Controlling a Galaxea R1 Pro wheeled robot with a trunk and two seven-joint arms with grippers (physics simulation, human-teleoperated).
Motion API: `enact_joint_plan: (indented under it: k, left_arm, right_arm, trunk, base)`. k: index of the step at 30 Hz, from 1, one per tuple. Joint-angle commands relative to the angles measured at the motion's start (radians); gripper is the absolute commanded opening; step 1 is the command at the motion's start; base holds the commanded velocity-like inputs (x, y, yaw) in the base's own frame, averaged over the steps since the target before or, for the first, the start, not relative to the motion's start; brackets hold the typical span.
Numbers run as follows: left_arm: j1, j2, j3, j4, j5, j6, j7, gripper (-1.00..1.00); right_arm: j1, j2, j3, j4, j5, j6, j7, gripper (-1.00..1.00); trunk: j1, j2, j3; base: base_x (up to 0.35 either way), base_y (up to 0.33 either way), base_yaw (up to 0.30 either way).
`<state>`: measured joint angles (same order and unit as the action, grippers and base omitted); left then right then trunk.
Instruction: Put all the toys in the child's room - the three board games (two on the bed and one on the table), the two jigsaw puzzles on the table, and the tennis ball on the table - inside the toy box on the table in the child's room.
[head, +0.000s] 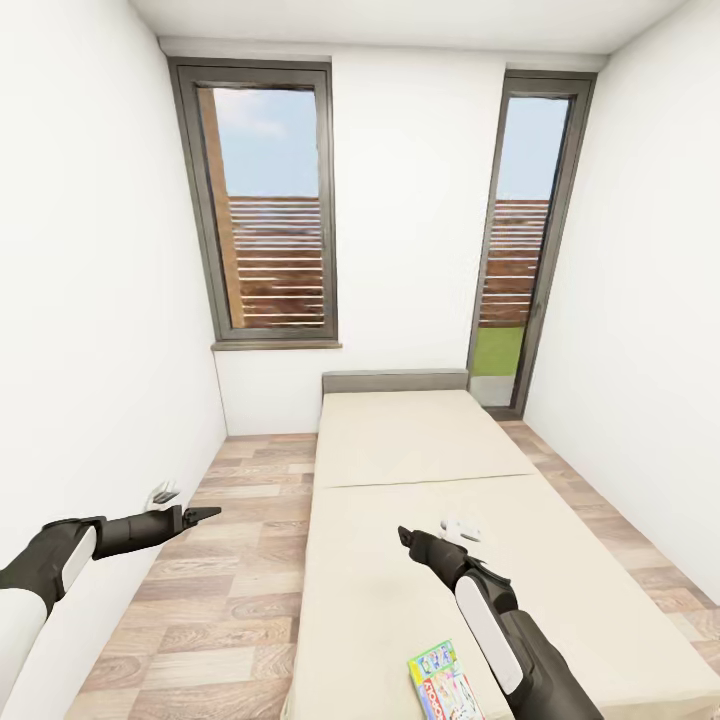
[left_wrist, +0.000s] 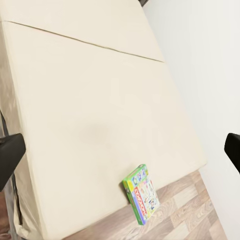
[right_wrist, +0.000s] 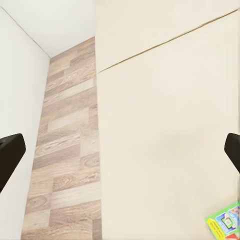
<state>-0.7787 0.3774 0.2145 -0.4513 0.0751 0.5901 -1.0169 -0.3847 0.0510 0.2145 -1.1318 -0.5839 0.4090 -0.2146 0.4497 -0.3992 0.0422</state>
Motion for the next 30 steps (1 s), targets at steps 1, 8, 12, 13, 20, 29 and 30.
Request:
enact_joint_plan:
  k: [1,8,12,13,20,29,30]
  left_arm:
    - [0.000,0.000,0.002,0.000,0.003,0.008,-0.002,1.00]
    - [0.000,0.000,0.002,0.000,0.003,0.007,-0.002,1.00]
    - [0.000,0.000,0.002,0.000,0.003,0.007,-0.002,1.00]
    - [0.000,0.000,0.002,0.000,0.003,0.007,-0.002,1.00]
    - [0.000,0.000,0.002,0.000,0.003,0.008,-0.002,1.00]
    - [0.000,0.000,0.002,0.000,0.003,0.008,-0.002,1.00]
    - [0.000,0.000,0.002,0.000,0.003,0.008,-0.002,1.00]
  right_arm:
    - [0.000,0.000,0.001,0.000,-0.012,0.002,-0.009,1.00]
    - [0.000,0.000,-0.004,0.004,-0.019,0.004,-0.009,1.00]
    - [0.000,0.000,-0.008,0.007,-0.023,0.008,-0.010,1.00]
    - [0.000,0.000,-0.008,0.008,-0.023,0.009,-0.010,1.00]
    - [-0.004,0.001,-0.027,0.011,-0.032,0.035,-0.012,1.00]
    - [-0.016,-0.003,-0.114,0.012,-0.109,0.185,-0.012,1.00]
    - [-0.017,-0.004,-0.123,0.012,-0.121,0.200,-0.012,1.00]
  trunk:
    - [0.000,-0.001,0.000]
    - [0.000,-0.001,0.000]
    - [0.000,-0.001,0.000]
    - [0.000,-0.001,0.000]
    - [0.000,-0.001,0.000]
    - [0.000,-0.001,0.000]
    - [0.000,-0.001,0.000]
  base:
    - [-0.030,-0.163,0.000]
    - [-0.016,-0.127,0.000]
    - [-0.004,-0.035,0.000]
    - [-0.002,-0.018,0.000]
    - [-0.001,-0.007,0.000]
    - [0.000,-0.001,0.000]
    - [0.000,0.000,0.000]
